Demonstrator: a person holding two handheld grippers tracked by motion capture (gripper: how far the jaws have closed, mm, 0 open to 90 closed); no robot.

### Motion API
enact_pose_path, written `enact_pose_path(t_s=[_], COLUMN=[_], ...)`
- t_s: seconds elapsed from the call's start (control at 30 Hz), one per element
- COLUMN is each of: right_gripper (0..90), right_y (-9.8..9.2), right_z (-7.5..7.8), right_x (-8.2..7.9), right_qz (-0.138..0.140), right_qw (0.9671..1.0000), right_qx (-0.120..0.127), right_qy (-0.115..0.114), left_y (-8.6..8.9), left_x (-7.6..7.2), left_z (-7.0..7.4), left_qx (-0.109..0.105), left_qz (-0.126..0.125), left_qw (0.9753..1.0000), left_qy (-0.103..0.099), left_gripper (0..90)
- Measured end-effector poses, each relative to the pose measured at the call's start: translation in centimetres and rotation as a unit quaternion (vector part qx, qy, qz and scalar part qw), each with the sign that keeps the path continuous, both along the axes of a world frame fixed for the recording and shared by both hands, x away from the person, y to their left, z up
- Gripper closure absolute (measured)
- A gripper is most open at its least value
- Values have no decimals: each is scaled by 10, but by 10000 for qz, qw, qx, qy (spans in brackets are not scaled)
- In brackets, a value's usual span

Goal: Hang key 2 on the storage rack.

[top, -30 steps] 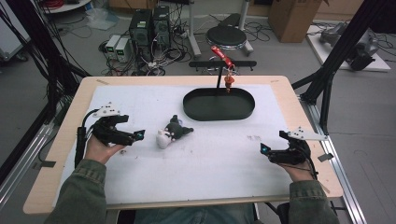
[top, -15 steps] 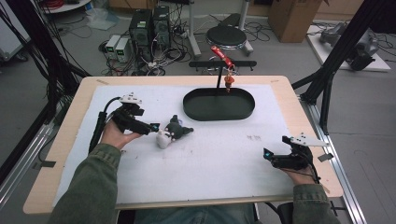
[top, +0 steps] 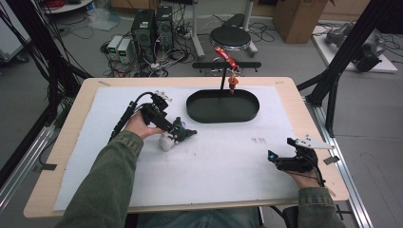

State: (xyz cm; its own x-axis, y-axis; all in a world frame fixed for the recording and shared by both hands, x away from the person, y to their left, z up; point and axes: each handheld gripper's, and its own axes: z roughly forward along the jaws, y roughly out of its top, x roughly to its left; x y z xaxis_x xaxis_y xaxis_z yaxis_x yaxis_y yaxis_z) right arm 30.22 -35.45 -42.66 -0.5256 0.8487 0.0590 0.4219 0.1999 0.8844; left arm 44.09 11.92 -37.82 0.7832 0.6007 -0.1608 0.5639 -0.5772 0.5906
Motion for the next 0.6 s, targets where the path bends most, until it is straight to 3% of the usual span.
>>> enact_pose_path(t_s=[0.27,0.43,0.6], right_gripper=[8,8,9], right_y=[-1,-1,-1], right_z=[-1,-1,-1], right_x=[0,0,0], right_qz=[18,49,51], right_qw=[10000,10000,10000], right_qx=[58,46,38], right_qy=[-15,-1,1], left_y=[-14,-24,-26], left_x=[0,-2,-2], left_z=[-19,-27,-31], left_qx=[453,701,878], left_qz=[-280,-483,-482], left_qw=[9977,9951,9936], left_qy=[429,512,525], left_gripper=[78,78,79])
